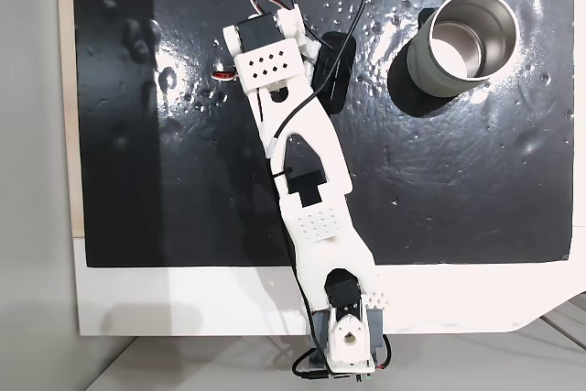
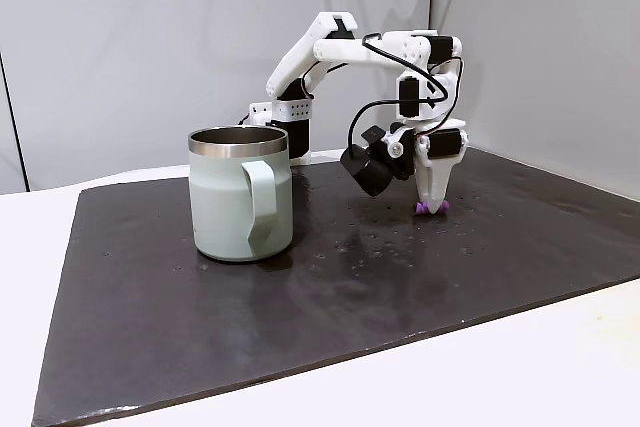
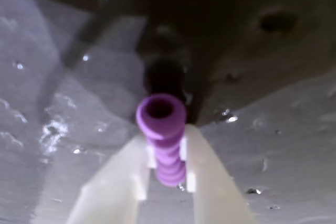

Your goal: Grasp a pengrip and put it in the cup.

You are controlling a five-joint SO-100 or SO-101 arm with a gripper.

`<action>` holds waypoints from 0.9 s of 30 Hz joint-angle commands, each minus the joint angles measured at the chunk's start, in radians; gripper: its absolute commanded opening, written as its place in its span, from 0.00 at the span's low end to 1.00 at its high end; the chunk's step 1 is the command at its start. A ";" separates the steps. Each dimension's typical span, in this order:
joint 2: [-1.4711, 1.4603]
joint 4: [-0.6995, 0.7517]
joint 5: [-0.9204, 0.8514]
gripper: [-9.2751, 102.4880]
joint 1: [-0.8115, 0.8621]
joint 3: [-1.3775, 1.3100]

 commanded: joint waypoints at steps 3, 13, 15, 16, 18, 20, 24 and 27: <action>0.181 -0.005 -0.025 0.08 0.006 0.023; 0.612 -0.003 -0.080 0.08 0.003 0.186; 0.686 -0.003 -0.097 0.08 0.015 0.186; 0.719 -0.005 -0.106 0.08 0.023 0.181; 0.772 -0.005 -0.121 0.08 0.041 0.169; 0.799 0.009 -0.130 0.08 0.066 0.164; 0.813 0.086 -0.161 0.08 0.138 0.178; 0.819 0.156 -0.192 0.08 0.227 0.173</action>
